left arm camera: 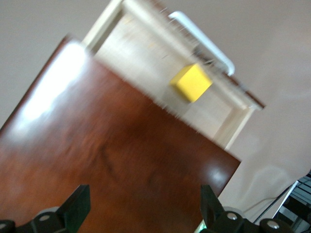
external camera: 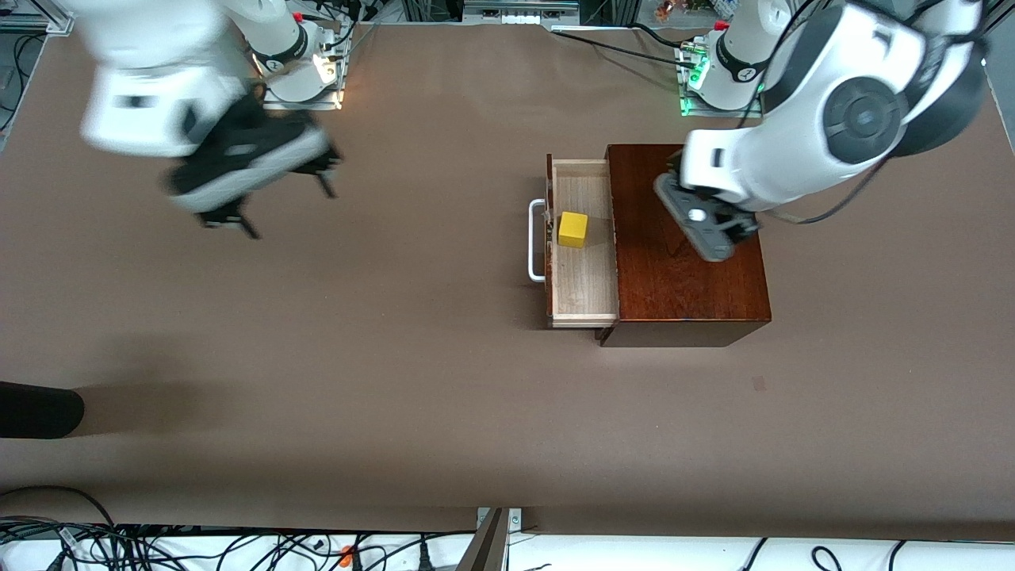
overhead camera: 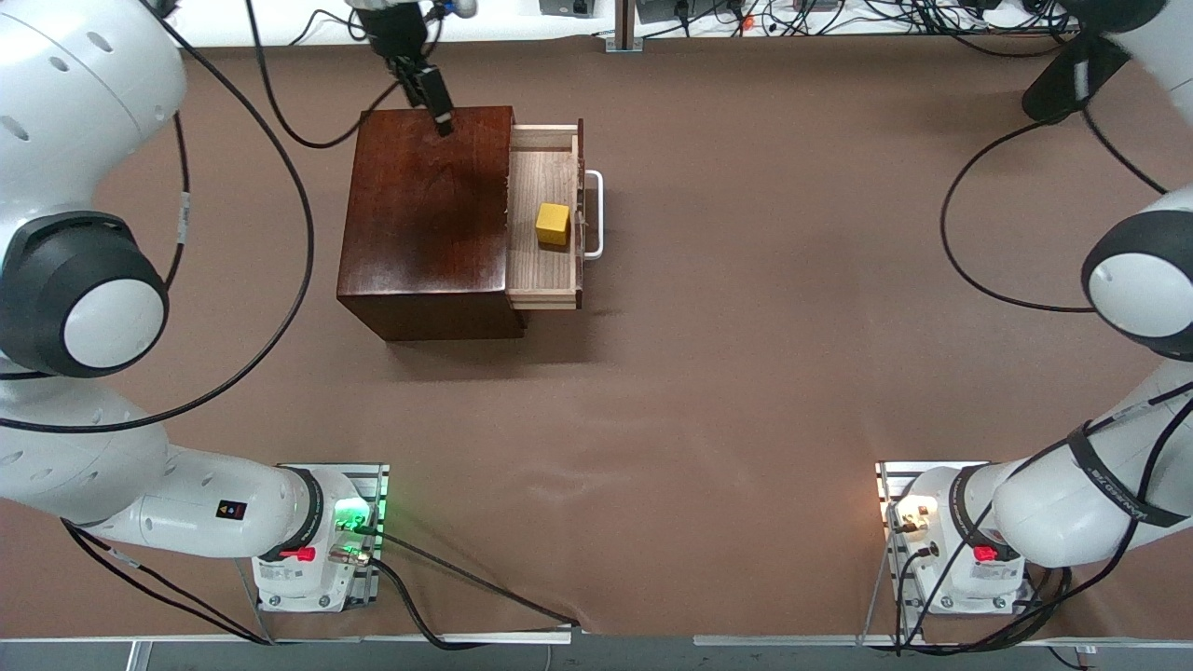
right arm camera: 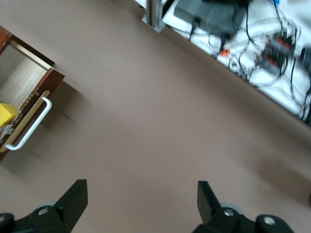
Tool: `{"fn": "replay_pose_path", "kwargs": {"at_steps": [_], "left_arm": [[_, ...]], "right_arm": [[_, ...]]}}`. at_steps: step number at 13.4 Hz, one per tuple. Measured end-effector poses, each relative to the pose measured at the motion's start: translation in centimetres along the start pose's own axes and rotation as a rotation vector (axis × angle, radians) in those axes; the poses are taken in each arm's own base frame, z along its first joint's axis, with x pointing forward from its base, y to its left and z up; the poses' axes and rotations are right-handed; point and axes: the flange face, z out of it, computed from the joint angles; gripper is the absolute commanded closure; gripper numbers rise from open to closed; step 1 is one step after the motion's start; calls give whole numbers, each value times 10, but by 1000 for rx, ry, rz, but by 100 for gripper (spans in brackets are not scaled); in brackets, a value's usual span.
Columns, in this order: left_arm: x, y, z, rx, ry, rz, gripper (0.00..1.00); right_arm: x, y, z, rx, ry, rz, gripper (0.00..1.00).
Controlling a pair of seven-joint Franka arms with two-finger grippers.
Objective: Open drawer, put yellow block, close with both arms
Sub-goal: 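Withdraw the right gripper while the left gripper reaches the drawer front, then push the drawer closed into the box with the left gripper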
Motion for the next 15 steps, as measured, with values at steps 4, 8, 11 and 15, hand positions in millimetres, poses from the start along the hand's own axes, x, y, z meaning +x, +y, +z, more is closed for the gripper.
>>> {"fn": "replay_pose_path", "kwargs": {"at_steps": [4, 8, 11, 15], "left_arm": [[101, 73, 61, 14, 154, 348, 0], [170, 165, 156, 97, 126, 607, 0], [181, 195, 222, 112, 9, 710, 0], [180, 172, 248, 208, -87, 765, 0]], "right_arm": [[-55, 112, -25, 71, -39, 211, 0], [-82, 136, -28, 68, -81, 272, 0], [-98, 147, -19, 78, -116, 304, 0], [-123, 156, 5, 48, -176, 337, 0]]}}
